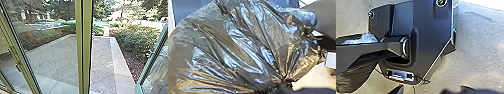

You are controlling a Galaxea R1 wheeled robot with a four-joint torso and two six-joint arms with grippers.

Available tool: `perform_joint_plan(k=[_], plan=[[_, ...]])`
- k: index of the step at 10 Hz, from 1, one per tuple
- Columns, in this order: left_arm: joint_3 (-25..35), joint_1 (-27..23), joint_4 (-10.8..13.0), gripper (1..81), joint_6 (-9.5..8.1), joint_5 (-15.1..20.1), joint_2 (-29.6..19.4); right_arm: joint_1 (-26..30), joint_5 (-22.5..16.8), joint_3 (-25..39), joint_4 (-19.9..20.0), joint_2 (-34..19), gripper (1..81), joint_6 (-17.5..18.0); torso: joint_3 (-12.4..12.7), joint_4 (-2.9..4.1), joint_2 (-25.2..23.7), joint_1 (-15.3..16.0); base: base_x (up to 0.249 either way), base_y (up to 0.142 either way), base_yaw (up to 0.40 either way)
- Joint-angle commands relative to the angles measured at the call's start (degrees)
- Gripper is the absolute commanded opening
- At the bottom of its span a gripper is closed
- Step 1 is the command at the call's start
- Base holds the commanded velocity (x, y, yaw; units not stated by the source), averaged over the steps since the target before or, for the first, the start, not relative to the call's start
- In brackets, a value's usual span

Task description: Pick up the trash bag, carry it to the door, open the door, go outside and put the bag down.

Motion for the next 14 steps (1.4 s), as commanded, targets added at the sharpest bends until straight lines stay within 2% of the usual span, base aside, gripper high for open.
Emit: perform_joint_plan(k=[1, 2, 3, 4, 5, 6, 7, 9, 10, 12, 14], plan=[[0.5, -2.35, 0.33, 1.0, 0.16, 2.76, 0.18, 0.34, -0.79, -2.87, 1.7, 3.6, 81.1, -0.43, 5.09, 0.02, 0.0, 0.0, 0.0, 0.0, 0.0], [0.5, -2.44, 0.33, 1.0, 0.16, 2.76, 0.0, -0.1, -0.79, -3.85, 1.53, 5.1, 81.1, -0.52, 1.31, 0.0, 0.0, 0.0, 0.0, 0.0, 0.0], [0.5, -2.44, 0.33, 1.0, 0.16, 2.76, 0.0, -0.63, -0.7, -5.07, 1.52, 6.86, 81.1, -0.43, 2.95, 0.0, -0.02, -0.05, 0.0, 0.0, 0.0], [0.24, -2.53, 0.24, 1.0, 0.16, 2.59, -0.09, -0.98, -0.7, -7.46, 1.61, 8.98, 81.1, -0.43, 3.41, 0.0, -0.06, -0.11, 0.0, 0.0, 0.0], [-0.46, -2.71, 0.15, 1.0, 0.07, 1.88, 0.0, -1.68, -0.18, -9.99, 1.53, 10.9, 81.1, -0.43, 3.87, 2.31, -0.09, -0.11, 0.0, 0.0, 0.0], [-0.82, -3.05, 0.06, 1.0, 0.07, 1.88, 0.0, -2.21, 0.88, -12.2, 1.52, 12.59, 81.1, -0.43, 3.8, 5.64, -0.11, -0.13, 0.0, 0.0, 0.0], [-0.82, -3.05, 0.06, 1.0, 0.07, 1.88, 0.09, -2.38, 0.97, -14.04, 1.61, 14.08, 81.1, -0.26, 3.76, 0.37, -0.11, -0.13, 0.0, 0.0, 0.0], [-0.99, -3.32, -0.02, 1.0, 0.07, 1.71, 0.0, -3.88, 2.36, -17.55, 1.35, 17.4, 81.1, -0.43, 3.74, 2.65, -0.11, -0.15, 0.0, 0.0, 0.0], [-1.26, -3.67, -0.02, 1.0, 0.07, 1.71, 0.0, -4.76, 5.17, -20.27, 1.09, 19.6, 81.1, -0.43, 3.74, 3.32, -0.11, -0.15, 0.0, 0.0, 0.0], [-1.79, -4.54, 0.06, 1.0, 0.07, 1.62, 0.09, -6.17, 6.42, -27.29, 1.43, 24.35, 81.1, -0.35, 3.74, 3.24, -0.11, -0.15, 0.0, 0.0, 0.0], [-1.87, -4.63, 0.06, 1.0, 0.07, 1.53, -0.09, -7.22, 9.76, -33.12, 1.17, 27.79, 81.1, -0.26, 3.74, 3.24, -0.11, -0.15, 0.0, 0.0, 0.0]])
